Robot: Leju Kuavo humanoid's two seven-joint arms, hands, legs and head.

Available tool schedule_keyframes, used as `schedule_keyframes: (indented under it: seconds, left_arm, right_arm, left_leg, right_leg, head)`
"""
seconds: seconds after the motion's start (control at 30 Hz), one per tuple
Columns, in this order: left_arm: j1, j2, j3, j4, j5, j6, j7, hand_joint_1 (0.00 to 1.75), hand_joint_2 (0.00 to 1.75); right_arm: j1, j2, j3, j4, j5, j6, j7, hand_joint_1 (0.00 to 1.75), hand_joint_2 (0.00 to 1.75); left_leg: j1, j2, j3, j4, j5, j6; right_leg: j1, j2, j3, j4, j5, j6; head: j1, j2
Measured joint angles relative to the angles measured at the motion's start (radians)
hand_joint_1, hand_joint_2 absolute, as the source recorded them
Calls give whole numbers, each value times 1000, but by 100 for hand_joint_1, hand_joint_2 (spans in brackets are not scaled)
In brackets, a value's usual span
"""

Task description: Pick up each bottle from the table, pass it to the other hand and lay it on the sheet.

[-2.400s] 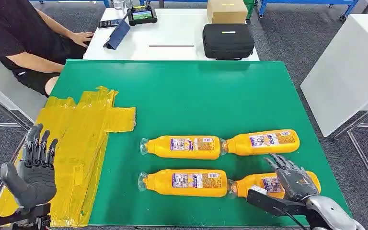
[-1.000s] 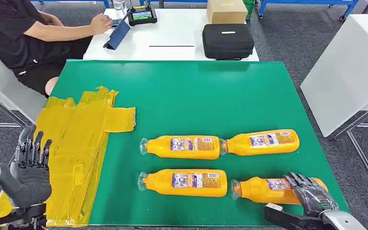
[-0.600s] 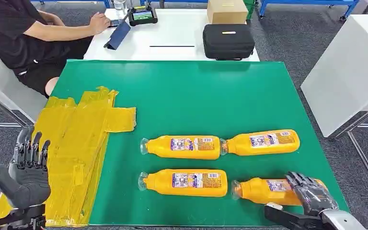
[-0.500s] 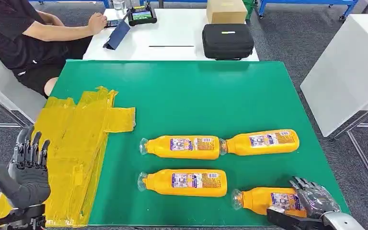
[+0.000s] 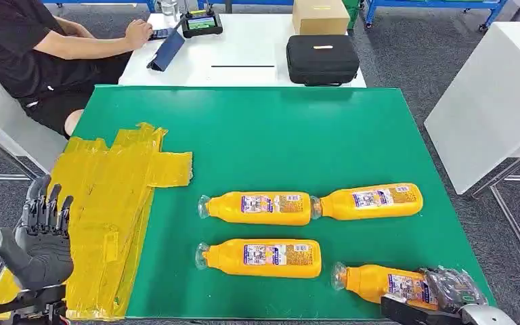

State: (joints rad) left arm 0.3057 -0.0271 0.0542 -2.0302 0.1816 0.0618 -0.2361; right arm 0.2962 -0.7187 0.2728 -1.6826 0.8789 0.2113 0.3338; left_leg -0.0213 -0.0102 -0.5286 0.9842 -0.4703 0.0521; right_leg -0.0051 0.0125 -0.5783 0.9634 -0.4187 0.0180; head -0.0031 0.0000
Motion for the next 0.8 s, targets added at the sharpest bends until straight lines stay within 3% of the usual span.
schedule_keyframes:
  seconds: [0.2,0.43,0.47,0.57,0.8]
  left_arm:
    - [-15,1,0,4,7,3,10,0,0]
    - [-15,-1,9,4,72,-49,18,0,0]
    - [-15,-1,9,4,82,-57,17,0,175]
    - [-15,-2,8,5,94,-66,15,0,175]
    - [-33,-2,6,15,114,-74,5,0,175]
  right_arm:
    - [17,0,-31,-20,-101,10,-38,175,175]
    - [102,28,-249,-153,-701,97,-356,175,175]
    - [103,38,-289,-171,-754,122,-385,175,175]
    - [106,66,-386,-220,-811,160,-419,175,175]
    - [108,131,-474,-272,-950,222,-519,175,175]
  left_leg:
    - [0,0,0,0,0,0]
    - [0,1,-2,0,0,0]
    - [0,1,-2,0,0,0]
    - [0,0,-1,0,0,0]
    - [0,0,-2,0,0,0]
  right_leg:
    - [0,0,0,0,0,0]
    - [-1,0,-2,0,0,0]
    - [-1,0,-2,0,0,0]
    - [0,0,-2,0,0,0]
    - [0,0,-2,0,0,0]
  head:
    - [0,0]
    - [-1,0]
    - [0,0]
    - [0,0]
    - [0,0]
